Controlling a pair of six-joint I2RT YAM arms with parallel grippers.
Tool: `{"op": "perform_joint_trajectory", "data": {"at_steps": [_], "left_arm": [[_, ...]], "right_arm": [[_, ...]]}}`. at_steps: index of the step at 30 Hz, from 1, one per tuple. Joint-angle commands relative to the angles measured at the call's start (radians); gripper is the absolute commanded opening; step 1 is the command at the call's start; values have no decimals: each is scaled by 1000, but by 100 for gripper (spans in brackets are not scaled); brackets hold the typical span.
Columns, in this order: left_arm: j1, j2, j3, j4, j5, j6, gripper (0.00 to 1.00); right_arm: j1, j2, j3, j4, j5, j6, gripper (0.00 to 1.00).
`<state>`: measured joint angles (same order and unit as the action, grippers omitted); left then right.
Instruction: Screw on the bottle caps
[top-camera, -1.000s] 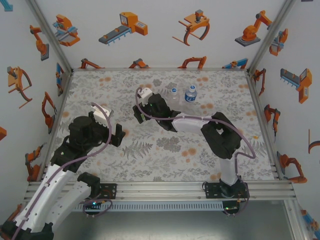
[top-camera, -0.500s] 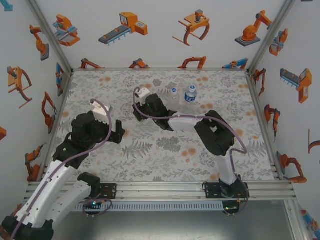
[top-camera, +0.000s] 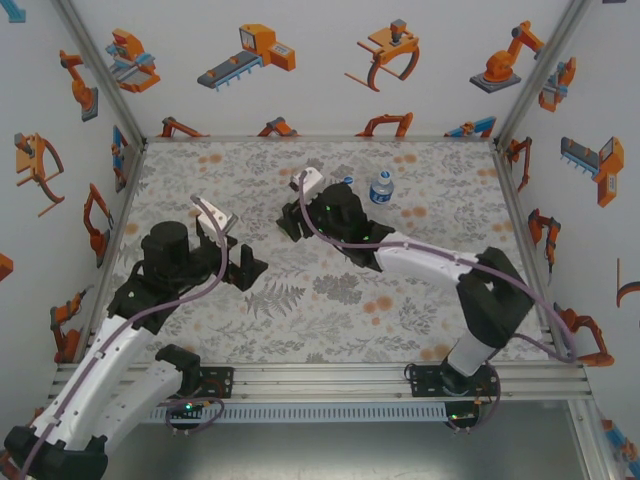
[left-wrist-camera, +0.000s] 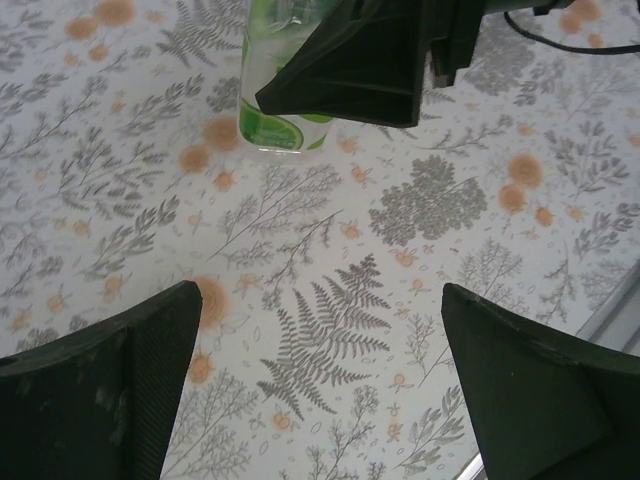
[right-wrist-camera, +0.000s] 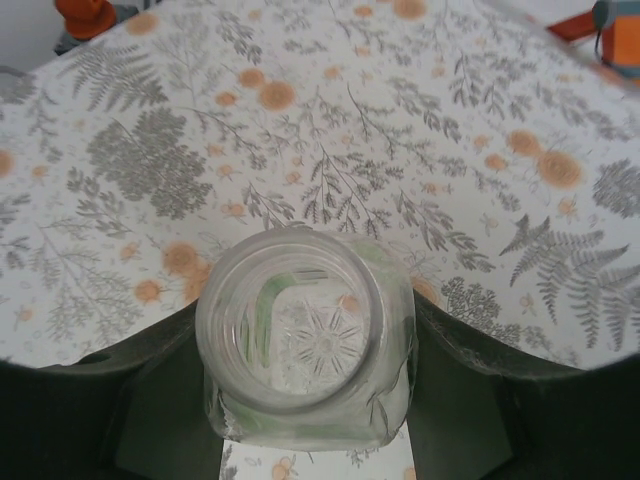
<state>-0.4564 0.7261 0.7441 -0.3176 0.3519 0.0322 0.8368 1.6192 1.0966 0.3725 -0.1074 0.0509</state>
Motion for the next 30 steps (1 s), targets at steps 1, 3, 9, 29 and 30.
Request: {"op": "perform_joint_trajectory", "data": {"at_steps": [1,3,9,29,30], "left_arm": [[-3,45,13,126,137,19,97],[-12,74,11,182,176,21,97],[-60,158,3,382,266,51,97],[-146,396,110,667,606,0,97],[-150,406,114,680,627,-13,96]], "right_arm": [[2,-105,-37,-95,-48,-59,28],[2,-169,-54,-138,-56,-76,28],[2,-344,-83,-303,-81,-133,27],[2,-646,-136,-402,-317,-35,27],[1,-650,-141,-381,-328,-19,27]]}}
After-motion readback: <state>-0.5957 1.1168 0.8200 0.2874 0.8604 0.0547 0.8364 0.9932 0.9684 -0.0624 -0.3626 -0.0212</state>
